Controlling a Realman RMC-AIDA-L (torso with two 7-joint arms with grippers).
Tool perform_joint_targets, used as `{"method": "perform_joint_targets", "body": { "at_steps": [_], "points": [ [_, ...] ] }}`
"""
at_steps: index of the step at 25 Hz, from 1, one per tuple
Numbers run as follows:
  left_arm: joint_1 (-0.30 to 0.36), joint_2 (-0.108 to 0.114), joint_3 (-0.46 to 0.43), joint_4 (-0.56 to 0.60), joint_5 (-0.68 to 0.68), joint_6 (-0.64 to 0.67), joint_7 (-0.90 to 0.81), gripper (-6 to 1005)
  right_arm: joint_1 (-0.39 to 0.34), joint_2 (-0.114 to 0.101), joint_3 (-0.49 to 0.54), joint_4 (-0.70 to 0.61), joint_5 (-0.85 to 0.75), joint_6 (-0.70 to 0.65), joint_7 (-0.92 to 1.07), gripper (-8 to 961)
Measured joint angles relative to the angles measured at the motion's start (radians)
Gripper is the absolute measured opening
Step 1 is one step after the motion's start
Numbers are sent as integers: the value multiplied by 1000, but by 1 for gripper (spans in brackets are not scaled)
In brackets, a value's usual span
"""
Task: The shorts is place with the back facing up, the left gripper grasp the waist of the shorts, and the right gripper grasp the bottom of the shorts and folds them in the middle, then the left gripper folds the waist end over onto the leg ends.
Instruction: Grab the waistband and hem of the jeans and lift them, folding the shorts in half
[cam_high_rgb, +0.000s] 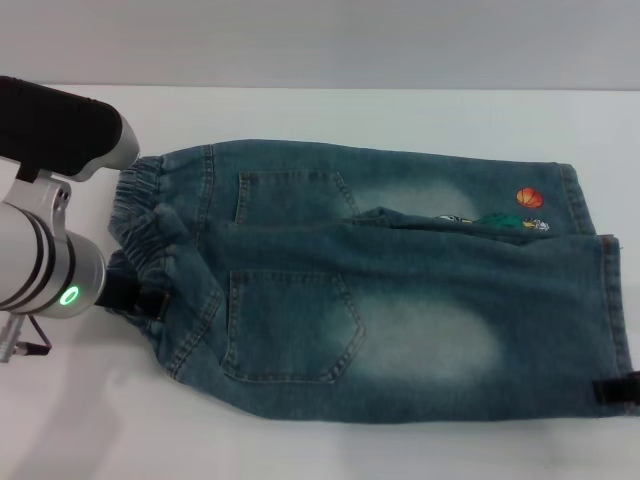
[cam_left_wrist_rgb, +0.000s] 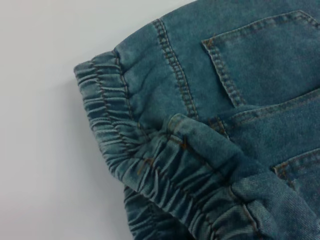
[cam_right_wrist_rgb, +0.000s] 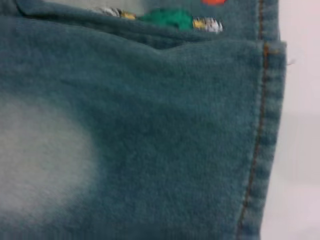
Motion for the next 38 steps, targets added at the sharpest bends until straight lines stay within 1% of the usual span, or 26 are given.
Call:
{"method": "perform_joint_targets", "body": {
  "at_steps": [13,25,30,38],
  "points": [
    [-2,0,2,-2,-3,2,2,126,1,3,-48,22,-6,-22,15,616],
    [-2,0,11,-7,-3,0,0,124,3,2,-55,14,-2,-33,15,611],
    [-4,0,11,-8,-3,0,0,124,3,-1,-47,2,76,-22,-49,609],
    [-5,0,11,-21,-3,1,-1,123,19,-3,-49,8,88,-13,-63,349]
  ]
}}
